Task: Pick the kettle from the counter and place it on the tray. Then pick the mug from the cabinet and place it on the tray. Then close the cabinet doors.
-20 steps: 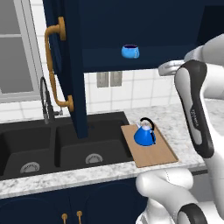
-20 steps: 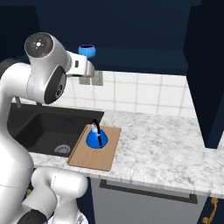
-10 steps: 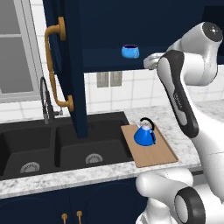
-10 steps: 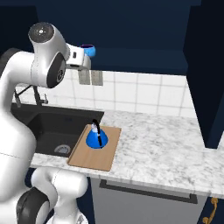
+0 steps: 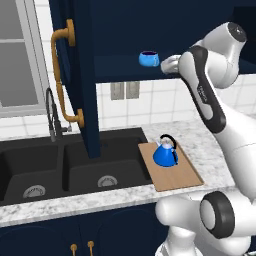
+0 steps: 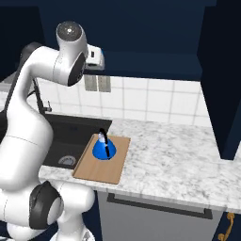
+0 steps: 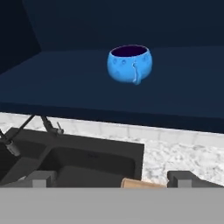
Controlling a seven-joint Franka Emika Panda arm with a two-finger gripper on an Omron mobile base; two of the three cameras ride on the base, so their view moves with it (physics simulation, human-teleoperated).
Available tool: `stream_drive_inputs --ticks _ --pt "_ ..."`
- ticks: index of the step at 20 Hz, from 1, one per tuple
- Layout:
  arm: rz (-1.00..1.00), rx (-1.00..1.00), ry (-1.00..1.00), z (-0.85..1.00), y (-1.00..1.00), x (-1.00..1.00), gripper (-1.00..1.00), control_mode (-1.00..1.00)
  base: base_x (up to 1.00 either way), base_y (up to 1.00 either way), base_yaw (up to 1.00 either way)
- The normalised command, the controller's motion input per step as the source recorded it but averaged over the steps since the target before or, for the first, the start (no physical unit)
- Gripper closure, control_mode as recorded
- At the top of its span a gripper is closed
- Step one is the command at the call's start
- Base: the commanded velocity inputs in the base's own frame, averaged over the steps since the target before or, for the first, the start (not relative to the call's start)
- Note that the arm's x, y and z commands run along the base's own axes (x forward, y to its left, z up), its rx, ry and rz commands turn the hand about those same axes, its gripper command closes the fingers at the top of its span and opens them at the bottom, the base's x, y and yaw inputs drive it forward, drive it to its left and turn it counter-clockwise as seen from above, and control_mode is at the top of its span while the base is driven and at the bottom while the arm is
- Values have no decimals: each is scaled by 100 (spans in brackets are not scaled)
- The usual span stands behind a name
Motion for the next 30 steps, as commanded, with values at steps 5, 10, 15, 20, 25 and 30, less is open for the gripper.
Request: stream_drive_inputs --ticks 5,10,15,20,25,30 --pt "4 1 0 0 0 58 -100 -100 0 0 0" --pt "4 0 0 0 0 52 -100 -100 0 0 0" --pt "5 0 0 -2 0 55 -100 -100 0 0 0" --pt "7 0 0 -2 0 48 -100 -100 0 0 0" --pt "8 1 0 -2 0 40 -100 -100 0 0 0" --pt "7 0 1 -6 0 38 -100 -100 0 0 0"
